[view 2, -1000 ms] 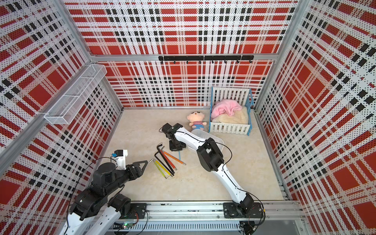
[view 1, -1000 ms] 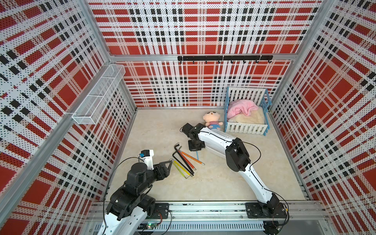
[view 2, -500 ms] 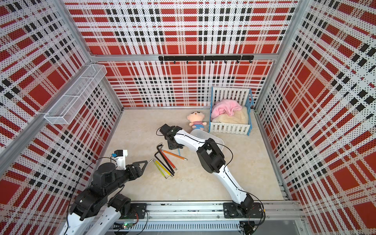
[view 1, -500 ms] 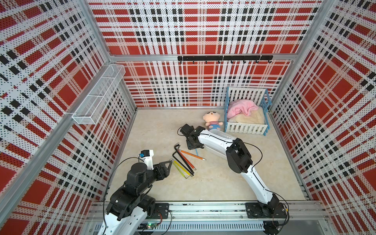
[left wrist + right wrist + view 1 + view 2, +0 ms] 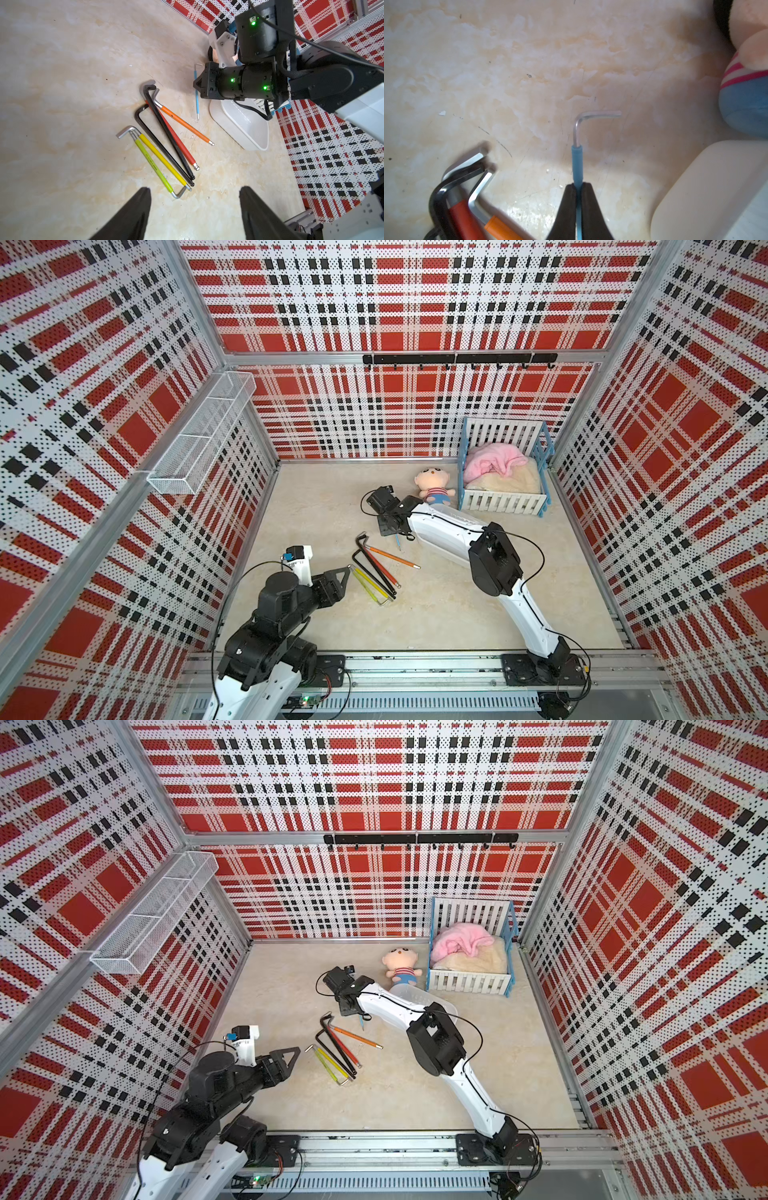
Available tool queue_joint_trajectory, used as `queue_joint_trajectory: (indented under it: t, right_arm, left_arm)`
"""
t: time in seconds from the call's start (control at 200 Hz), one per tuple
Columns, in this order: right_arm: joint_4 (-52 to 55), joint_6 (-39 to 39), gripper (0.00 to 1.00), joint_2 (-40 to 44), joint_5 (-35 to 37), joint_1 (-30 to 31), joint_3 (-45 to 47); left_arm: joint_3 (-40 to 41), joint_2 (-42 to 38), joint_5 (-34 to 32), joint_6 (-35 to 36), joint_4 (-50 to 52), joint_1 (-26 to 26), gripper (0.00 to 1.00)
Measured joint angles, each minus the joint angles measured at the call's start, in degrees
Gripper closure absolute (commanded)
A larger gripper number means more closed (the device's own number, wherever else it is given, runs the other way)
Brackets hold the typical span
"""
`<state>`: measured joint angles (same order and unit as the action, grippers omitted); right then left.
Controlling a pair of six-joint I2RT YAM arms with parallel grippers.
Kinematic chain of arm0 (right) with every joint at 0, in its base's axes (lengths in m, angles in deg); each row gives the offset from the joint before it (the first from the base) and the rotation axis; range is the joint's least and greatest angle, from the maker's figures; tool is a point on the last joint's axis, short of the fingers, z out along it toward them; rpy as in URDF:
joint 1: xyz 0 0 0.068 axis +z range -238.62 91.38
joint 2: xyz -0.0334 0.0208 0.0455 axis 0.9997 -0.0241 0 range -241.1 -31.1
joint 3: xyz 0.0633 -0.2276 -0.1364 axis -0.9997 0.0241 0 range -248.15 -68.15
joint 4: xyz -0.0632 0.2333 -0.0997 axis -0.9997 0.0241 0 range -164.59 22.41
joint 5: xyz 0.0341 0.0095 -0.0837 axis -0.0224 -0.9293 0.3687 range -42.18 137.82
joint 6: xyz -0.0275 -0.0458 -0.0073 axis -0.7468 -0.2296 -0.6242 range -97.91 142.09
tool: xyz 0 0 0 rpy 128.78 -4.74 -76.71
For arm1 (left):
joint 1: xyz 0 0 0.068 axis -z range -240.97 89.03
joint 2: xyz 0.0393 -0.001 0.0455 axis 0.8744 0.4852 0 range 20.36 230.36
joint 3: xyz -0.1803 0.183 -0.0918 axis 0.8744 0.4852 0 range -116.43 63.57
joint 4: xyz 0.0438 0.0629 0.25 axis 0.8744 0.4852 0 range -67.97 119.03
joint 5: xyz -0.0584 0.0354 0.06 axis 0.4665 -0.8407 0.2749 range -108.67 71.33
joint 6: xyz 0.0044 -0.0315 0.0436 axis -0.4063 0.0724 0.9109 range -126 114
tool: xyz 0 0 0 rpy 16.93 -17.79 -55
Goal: Put the hex key on the desktop into the storage box
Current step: Pick up the Allen key from the center of the board.
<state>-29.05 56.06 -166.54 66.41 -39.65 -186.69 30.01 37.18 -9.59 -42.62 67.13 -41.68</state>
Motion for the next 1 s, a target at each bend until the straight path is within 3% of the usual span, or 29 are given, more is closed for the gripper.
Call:
queue_joint_trajectory:
  t: [0.261,0.466,0.787,0.997]
  right_arm:
    - [-0.07,-4.94,1.00,1.40,1.70,0.00,-1.51]
    - [-0.57,-11.32,1.00,9.33,0.87,-0.94,0.04]
    - [-2.58,-24.65,1.00,30.86,-10.64,-10.67,19.43]
    - [-2.58,-34.27,1.00,37.64,-11.10,-13.62,31.41]
  left_arm:
    - [0.00,0.15,0.83,0.74,-0.02,-0.26,0.27]
    - [0.00,0.74,1.73,2.01,-0.02,-0.26,0.27]
    - [0.00,0.09,4.07,4.13,-0.04,-0.37,0.26]
    - [0.00,0.00,4.76,4.85,-0.09,-0.85,0.26]
